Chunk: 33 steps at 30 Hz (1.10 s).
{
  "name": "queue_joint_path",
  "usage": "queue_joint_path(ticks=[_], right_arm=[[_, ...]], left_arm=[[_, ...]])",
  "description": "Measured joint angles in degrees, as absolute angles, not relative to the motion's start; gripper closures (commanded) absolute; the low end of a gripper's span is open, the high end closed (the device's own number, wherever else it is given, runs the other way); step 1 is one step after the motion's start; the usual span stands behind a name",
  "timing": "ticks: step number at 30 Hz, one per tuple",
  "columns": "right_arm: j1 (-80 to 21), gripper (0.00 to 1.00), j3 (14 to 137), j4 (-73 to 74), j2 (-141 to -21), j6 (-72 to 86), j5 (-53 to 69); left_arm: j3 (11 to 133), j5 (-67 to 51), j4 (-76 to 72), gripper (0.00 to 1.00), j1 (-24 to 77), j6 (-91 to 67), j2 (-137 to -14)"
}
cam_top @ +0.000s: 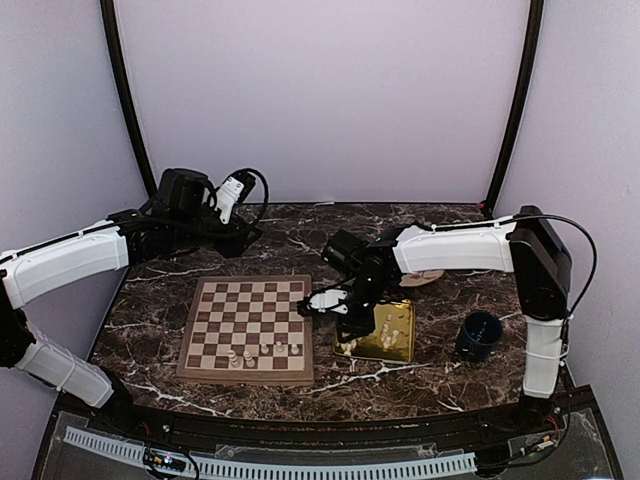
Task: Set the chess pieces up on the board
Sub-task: Pick up the rook from the storage box.
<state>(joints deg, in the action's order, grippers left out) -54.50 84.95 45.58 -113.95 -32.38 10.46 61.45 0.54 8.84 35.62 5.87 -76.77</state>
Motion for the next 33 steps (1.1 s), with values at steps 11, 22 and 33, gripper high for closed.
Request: queue_joint_path(ticks=[11,22,33], right_arm=[[-54.5,0.8,85.5,47.3,-115.8,-32.0,10.5],[-53.2,0.91,89.6,50.1,-118.7,-30.9,15.3],[-47.5,0.91,93.3,52.6,-120.0,-29.9,24.6]], left_arm=[[61.5,0.5,8.8,0.47,35.6,6.3,-76.8],[61.5,0.5,8.8,0.47,35.6,6.3,-76.8],[61.5,-0.1,8.9,0.47,35.6,6.4,-76.8]])
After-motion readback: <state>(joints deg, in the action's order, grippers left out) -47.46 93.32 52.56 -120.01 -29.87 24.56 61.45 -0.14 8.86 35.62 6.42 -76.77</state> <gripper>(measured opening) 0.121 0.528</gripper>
